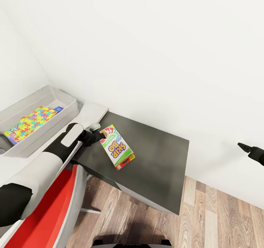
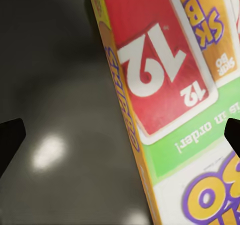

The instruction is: Put all the toys in the child's room - the three board games (two on the bed and one on the table), the two jigsaw puzzles on the table, and the tennis ball on the table - inside the toy box on the table in the child's room.

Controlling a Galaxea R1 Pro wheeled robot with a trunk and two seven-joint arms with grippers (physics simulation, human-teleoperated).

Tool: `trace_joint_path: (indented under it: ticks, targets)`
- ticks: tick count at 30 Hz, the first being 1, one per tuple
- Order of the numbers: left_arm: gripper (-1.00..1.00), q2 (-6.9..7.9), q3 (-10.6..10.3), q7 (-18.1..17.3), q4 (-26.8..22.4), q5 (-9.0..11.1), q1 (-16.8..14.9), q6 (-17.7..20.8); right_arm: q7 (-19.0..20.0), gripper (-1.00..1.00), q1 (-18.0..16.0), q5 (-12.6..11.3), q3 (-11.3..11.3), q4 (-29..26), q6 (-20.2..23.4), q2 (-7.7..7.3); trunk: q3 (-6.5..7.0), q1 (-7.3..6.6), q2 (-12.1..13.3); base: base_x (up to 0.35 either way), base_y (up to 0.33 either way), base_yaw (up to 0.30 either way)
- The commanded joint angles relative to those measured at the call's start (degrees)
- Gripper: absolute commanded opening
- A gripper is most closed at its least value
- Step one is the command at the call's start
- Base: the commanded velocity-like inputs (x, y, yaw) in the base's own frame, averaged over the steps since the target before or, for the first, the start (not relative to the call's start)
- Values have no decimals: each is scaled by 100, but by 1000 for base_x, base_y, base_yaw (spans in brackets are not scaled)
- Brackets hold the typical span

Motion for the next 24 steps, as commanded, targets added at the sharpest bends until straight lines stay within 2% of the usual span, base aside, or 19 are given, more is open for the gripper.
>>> trace_joint_path:
  ticks: [1, 10, 24]
  targets:
    - [100, 6, -30, 7, 7, 6, -5, -11, 22, 100, -6, -4, -10, -4, 34, -1, -9, 3, -10, 0, 0, 0]
    - [100, -14, -31, -227, 197, -163, -5, -70, 22, 100, -3, -3, -14, -5, 34, -3, -9, 3, -10, 0, 0, 0]
    - [100, -101, -31, -389, 585, -226, -5, -238, 43, 100, 1, -3, -20, -13, 34, -4, -9, 3, -10, 0, 0, 0]
